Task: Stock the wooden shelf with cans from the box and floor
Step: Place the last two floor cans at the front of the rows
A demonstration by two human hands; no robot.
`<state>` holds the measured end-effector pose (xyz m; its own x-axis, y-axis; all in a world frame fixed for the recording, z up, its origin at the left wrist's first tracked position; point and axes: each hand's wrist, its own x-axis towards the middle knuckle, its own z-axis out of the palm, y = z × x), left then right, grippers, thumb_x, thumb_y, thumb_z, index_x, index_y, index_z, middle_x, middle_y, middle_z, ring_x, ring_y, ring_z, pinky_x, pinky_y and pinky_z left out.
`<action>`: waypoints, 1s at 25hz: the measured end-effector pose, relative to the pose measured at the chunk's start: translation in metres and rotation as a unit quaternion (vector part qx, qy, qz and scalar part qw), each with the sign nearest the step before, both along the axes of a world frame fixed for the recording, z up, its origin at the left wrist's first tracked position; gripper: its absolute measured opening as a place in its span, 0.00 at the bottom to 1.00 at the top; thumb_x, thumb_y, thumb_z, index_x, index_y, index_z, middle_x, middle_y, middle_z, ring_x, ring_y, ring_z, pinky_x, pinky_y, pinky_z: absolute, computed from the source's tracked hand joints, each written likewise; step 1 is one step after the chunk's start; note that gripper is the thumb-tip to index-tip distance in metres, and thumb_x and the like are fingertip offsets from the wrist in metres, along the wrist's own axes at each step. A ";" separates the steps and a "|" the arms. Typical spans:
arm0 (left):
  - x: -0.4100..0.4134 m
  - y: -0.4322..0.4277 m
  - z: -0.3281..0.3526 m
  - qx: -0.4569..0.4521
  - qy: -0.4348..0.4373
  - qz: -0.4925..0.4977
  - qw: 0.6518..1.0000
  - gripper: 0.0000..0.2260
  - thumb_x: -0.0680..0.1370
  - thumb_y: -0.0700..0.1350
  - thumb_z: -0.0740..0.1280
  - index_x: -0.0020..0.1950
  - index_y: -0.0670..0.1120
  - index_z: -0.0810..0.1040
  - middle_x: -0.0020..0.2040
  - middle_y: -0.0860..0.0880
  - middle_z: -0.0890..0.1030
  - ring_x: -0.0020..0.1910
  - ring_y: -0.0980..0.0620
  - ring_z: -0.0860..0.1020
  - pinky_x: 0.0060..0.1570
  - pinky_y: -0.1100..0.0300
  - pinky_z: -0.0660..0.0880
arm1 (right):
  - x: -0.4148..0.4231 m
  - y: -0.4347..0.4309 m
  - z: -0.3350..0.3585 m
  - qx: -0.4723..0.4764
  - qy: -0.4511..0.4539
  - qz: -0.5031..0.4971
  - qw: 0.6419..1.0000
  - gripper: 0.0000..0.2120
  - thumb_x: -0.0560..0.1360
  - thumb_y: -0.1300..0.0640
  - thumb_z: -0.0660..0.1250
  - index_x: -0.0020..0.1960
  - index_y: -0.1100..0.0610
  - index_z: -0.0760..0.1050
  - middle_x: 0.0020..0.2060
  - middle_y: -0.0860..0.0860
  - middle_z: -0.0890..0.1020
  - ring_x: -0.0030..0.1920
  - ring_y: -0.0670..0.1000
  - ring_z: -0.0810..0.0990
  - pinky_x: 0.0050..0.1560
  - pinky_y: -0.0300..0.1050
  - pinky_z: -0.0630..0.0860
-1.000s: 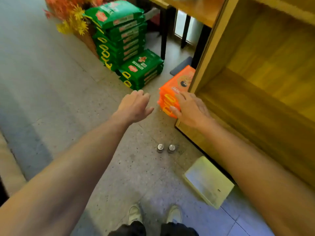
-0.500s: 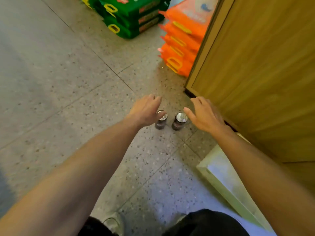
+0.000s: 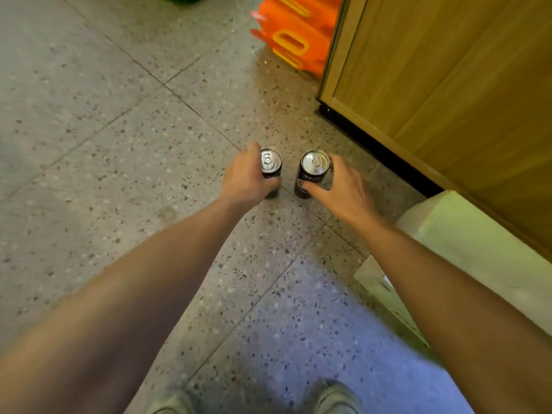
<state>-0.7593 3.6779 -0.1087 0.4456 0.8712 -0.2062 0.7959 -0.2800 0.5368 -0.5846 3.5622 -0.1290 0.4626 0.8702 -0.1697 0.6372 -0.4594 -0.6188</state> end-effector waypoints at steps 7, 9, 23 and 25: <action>0.003 0.009 0.028 -0.024 -0.060 -0.010 0.998 0.19 0.66 0.47 0.77 0.52 0.46 0.74 0.44 0.51 0.80 0.42 0.49 0.77 0.35 0.56 0.72 | -0.013 0.010 0.026 0.051 0.054 -0.039 0.996 0.27 0.65 0.48 0.80 0.61 0.51 0.77 0.53 0.49 0.83 0.52 0.51 0.81 0.51 0.51 0.79; 0.007 0.010 0.074 -0.032 -0.076 -0.019 0.996 0.20 0.64 0.46 0.77 0.51 0.48 0.74 0.40 0.56 0.79 0.38 0.53 0.77 0.31 0.61 0.69 | -0.013 0.005 0.069 0.060 0.066 -0.048 0.995 0.27 0.64 0.47 0.80 0.60 0.50 0.76 0.51 0.46 0.83 0.50 0.49 0.81 0.49 0.48 0.79; 0.110 -0.050 0.743 0.025 -0.126 -0.280 0.951 0.21 0.62 0.49 0.80 0.50 0.47 0.79 0.43 0.51 0.81 0.42 0.47 0.80 0.37 0.53 0.74 | 0.055 -0.111 0.709 0.161 0.077 -0.164 0.970 0.26 0.61 0.36 0.78 0.55 0.38 0.74 0.48 0.33 0.80 0.51 0.40 0.81 0.51 0.50 0.82; 0.137 -0.068 0.824 0.030 -0.125 -0.318 0.939 0.20 0.62 0.50 0.80 0.51 0.48 0.80 0.44 0.52 0.83 0.42 0.49 0.80 0.38 0.54 0.75 | 0.074 -0.140 0.790 0.180 0.066 -0.186 0.964 0.26 0.61 0.35 0.77 0.55 0.39 0.74 0.49 0.36 0.82 0.51 0.40 0.82 0.50 0.50 0.82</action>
<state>-0.6228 3.6098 0.7150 0.9078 0.4192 0.0144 0.3091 -0.6916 0.6528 -0.5110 3.4225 0.6610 0.7489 0.6618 0.0334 0.3741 -0.3806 -0.8457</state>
